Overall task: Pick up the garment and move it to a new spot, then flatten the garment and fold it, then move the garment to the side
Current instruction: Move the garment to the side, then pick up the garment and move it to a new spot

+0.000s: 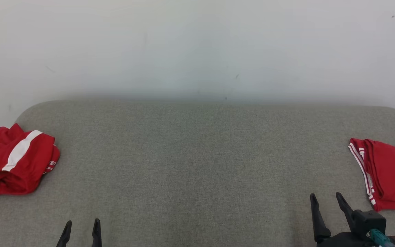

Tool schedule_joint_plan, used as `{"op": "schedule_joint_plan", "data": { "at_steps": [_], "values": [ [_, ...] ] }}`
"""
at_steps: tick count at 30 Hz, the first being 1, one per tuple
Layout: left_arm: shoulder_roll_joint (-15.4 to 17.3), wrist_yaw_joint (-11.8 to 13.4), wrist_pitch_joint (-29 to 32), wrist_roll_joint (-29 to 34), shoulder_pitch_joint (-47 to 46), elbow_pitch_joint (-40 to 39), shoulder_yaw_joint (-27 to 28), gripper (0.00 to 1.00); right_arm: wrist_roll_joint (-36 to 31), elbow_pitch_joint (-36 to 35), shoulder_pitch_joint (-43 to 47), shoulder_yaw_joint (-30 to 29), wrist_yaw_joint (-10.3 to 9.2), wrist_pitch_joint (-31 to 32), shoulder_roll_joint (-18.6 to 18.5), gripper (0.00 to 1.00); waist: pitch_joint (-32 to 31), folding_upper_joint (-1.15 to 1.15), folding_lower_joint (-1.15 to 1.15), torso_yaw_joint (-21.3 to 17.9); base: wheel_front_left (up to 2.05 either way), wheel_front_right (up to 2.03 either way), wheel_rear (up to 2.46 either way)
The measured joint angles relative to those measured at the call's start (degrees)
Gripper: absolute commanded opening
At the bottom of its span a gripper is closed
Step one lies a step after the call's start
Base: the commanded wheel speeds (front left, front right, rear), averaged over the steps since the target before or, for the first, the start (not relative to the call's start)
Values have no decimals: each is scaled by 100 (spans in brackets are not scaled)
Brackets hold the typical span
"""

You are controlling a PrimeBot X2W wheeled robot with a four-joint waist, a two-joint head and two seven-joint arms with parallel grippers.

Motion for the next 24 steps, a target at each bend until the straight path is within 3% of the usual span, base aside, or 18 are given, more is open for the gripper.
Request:
{"op": "schedule_joint_plan", "data": {
  "at_steps": [24],
  "values": [
    [-71,-104,0,227,65,-74,5,100,265,-187,352,165,0,97,47,100,19,1,1,-59,0,0,0]
  ]
}}
